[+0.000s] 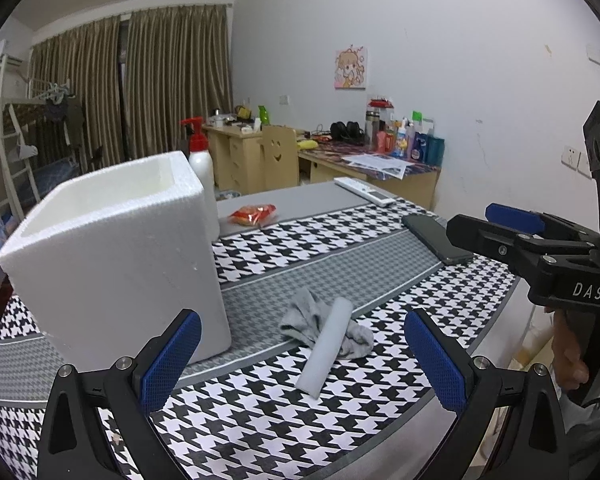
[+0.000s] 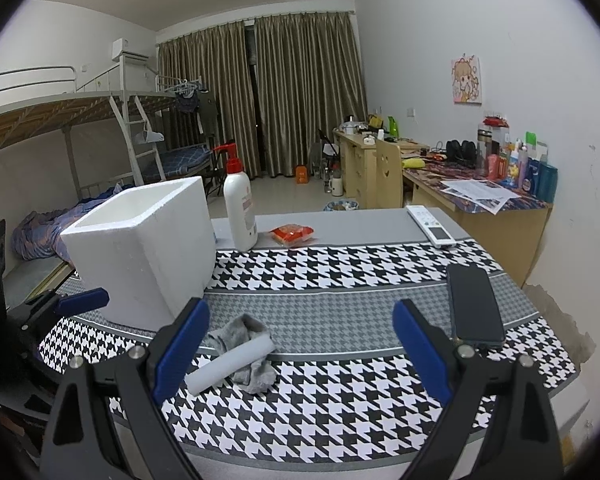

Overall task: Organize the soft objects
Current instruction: 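Move the left tool toward the white foam roller on the grey sock, then close the left tool on the white foam roller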

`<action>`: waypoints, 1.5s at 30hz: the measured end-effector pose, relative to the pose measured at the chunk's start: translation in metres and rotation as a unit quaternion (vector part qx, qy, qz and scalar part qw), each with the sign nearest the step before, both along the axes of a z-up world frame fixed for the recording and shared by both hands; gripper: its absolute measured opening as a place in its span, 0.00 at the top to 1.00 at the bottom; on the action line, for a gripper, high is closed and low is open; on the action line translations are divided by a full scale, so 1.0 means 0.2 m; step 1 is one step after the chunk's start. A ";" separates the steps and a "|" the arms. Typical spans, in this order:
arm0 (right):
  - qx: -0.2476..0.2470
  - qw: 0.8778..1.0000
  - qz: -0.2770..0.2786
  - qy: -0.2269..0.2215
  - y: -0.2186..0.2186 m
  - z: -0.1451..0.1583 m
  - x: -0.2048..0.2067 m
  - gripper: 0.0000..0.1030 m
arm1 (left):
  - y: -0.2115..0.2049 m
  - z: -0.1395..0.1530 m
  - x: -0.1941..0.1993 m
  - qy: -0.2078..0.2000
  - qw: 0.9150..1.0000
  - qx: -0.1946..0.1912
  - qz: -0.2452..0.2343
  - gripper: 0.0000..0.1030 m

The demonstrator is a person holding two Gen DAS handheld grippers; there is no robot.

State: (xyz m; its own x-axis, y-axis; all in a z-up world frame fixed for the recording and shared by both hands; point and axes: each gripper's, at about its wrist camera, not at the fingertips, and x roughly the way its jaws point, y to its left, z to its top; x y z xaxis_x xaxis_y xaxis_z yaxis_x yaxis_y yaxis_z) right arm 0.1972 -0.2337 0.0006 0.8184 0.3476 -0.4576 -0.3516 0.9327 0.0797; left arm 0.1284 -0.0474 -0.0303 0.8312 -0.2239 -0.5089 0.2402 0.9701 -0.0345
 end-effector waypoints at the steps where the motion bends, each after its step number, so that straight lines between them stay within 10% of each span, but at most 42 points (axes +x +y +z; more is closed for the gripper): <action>1: -0.002 1.000 0.000 0.001 0.00 0.00 0.01 0.07 | 0.00 -0.01 0.00 0.003 1.000 0.000 -0.001 0.01; 24: -0.001 0.999 -0.007 0.037 -0.03 -0.13 0.03 0.07 | -0.07 -0.16 0.12 0.056 0.998 0.011 -0.012 0.02; 45: 0.002 0.997 -0.011 0.076 -0.06 -0.23 0.09 0.07 | -0.15 -0.31 0.25 0.112 0.992 0.040 -0.038 0.33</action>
State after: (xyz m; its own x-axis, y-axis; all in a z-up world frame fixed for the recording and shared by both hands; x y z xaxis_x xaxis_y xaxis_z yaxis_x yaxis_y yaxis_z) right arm 0.2154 -0.2451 -0.0463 0.7470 0.3325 -0.5758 -0.3141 0.9397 0.1352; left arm 0.1790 -0.0765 -0.0931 0.6780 -0.2327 -0.6973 0.3079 0.9512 -0.0181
